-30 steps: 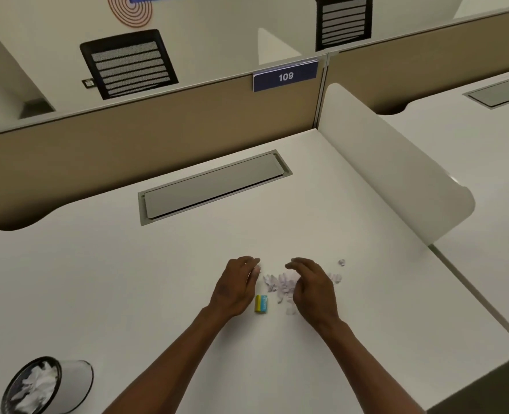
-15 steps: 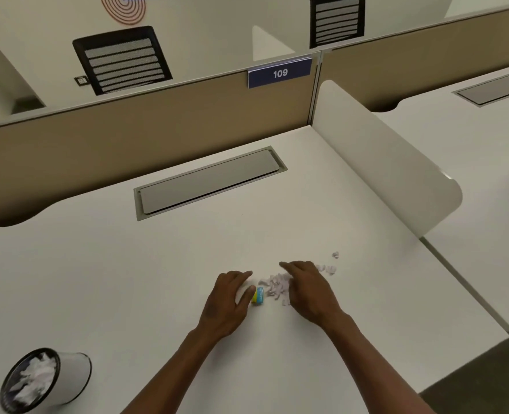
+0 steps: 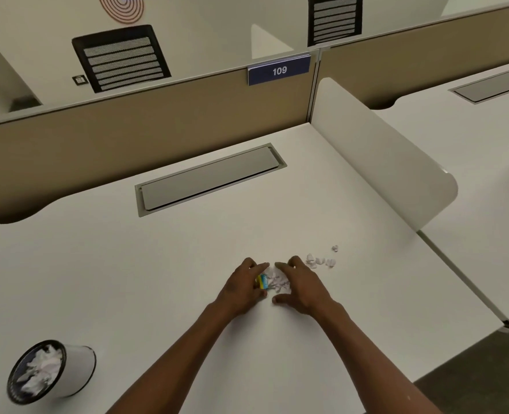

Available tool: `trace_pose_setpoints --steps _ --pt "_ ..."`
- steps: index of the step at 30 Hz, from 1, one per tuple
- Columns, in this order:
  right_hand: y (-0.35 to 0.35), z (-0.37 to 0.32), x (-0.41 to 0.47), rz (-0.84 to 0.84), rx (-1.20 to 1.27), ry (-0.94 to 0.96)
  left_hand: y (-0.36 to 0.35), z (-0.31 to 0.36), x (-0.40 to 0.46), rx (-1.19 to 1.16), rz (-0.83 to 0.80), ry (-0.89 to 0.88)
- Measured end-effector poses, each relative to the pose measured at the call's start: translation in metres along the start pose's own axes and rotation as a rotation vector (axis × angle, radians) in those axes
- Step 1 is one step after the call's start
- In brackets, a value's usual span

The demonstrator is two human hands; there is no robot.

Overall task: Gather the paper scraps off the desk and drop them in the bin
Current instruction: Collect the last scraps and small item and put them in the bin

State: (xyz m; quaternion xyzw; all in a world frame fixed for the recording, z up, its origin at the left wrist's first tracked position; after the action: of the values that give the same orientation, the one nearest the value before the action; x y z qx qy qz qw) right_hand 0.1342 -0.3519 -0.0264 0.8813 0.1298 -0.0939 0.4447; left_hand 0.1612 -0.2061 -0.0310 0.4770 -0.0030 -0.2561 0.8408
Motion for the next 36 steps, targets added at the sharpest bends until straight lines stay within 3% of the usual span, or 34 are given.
trace_pose_setpoints --steps 11,18,29,36 --pt "-0.007 -0.013 0.005 0.104 0.225 0.023 0.004 0.002 -0.024 -0.098 0.199 0.034" --pt "-0.013 -0.027 0.004 -0.049 0.445 0.023 0.019 -0.011 -0.049 -0.209 0.266 0.079" --pt "-0.028 -0.133 0.013 -0.266 0.945 0.223 0.092 -0.052 -0.135 -0.564 0.576 0.250" --pt "-0.062 -0.223 0.013 -0.372 0.937 0.360 0.132 -0.086 -0.211 -0.529 0.775 0.285"
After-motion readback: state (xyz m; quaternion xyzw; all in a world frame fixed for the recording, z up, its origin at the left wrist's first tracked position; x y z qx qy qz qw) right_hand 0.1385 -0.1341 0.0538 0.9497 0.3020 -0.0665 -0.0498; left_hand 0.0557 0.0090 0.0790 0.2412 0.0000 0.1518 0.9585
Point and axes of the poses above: each hand's wrist, its own x-axis towards the middle knuckle, its own y-axis out of the back of the hand, z = x × y, the point moved 7 cm from there along x, towards the middle knuckle, and after that the axes turned 7 degrees about x, right-handed, at the moved point
